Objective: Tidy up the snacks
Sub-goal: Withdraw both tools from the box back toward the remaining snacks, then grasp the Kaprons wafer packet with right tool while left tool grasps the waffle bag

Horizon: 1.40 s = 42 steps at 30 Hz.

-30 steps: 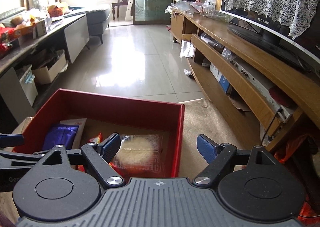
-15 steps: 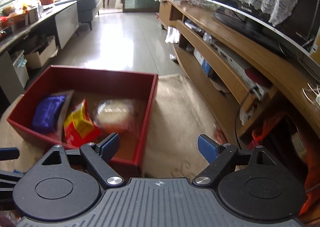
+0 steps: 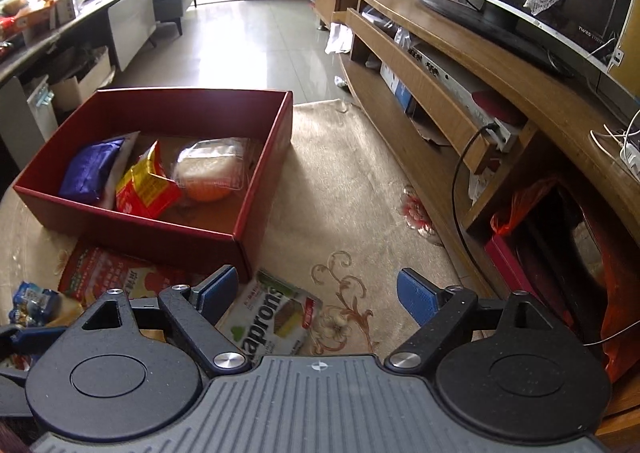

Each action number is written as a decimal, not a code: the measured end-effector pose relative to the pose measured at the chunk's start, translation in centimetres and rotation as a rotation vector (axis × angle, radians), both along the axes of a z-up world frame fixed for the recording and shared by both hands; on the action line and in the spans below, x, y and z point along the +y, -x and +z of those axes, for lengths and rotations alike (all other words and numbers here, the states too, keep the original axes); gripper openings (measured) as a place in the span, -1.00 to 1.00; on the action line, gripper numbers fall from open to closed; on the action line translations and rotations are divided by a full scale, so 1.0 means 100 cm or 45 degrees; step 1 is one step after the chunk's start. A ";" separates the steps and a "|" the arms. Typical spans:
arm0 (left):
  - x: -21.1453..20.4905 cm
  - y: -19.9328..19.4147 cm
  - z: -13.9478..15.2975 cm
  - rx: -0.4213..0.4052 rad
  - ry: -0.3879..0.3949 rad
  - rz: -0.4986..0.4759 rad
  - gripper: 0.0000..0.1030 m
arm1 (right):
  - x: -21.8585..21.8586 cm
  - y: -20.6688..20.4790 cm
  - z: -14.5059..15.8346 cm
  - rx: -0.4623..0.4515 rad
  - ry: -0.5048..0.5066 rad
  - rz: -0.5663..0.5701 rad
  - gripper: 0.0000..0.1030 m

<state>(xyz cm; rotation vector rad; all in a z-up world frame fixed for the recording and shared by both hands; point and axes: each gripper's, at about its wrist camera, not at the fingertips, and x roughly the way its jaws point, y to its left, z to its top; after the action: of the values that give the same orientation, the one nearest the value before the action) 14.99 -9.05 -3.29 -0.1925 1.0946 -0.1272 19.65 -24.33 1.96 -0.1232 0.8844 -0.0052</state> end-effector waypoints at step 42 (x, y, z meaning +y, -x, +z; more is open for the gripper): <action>0.004 0.025 -0.026 0.049 -0.139 -0.207 0.38 | 0.026 -0.025 -0.059 0.305 -0.013 -0.013 0.41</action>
<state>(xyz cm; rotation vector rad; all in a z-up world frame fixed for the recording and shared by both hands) 12.49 -8.67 -5.93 -0.0079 1.1519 -0.2093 22.19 -21.74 -3.89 -0.1111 1.1238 0.0048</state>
